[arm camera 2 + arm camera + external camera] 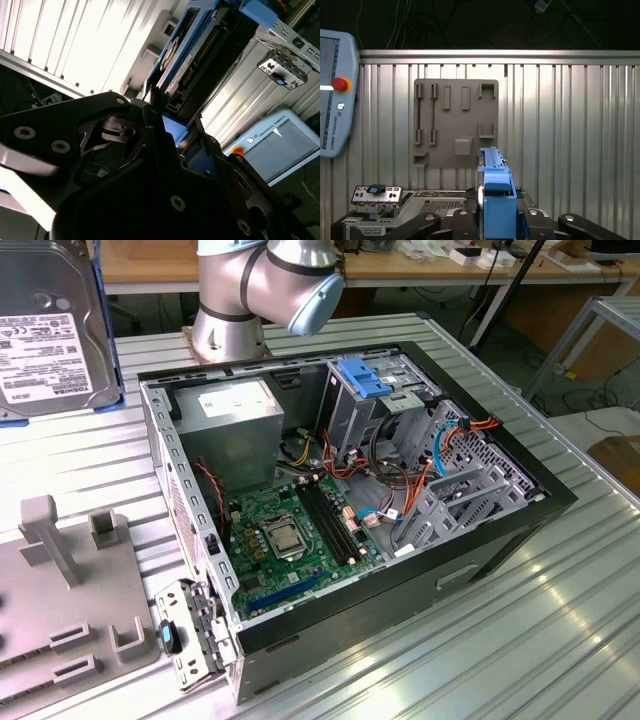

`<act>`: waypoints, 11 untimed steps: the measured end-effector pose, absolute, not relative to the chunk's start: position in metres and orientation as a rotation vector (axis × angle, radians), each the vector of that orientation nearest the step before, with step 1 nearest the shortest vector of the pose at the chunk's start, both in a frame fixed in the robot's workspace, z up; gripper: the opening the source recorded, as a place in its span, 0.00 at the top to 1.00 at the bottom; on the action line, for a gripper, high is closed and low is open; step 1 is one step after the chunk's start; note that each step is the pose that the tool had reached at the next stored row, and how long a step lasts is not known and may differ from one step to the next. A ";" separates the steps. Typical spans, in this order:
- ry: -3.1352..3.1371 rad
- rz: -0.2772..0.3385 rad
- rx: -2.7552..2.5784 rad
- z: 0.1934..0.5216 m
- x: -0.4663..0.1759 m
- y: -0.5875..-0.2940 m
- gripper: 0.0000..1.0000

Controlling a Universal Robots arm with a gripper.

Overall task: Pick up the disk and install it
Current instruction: 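Pick up the disk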

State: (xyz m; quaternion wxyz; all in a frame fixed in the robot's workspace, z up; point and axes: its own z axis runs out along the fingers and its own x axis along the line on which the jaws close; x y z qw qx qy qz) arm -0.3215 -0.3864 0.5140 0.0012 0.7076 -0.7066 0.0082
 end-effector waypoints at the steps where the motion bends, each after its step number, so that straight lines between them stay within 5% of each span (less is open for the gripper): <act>1: -2.218 0.026 2.221 0.514 -0.316 -0.386 0.63; 11: -2.218 0.026 2.221 0.513 -0.281 -0.392 0.63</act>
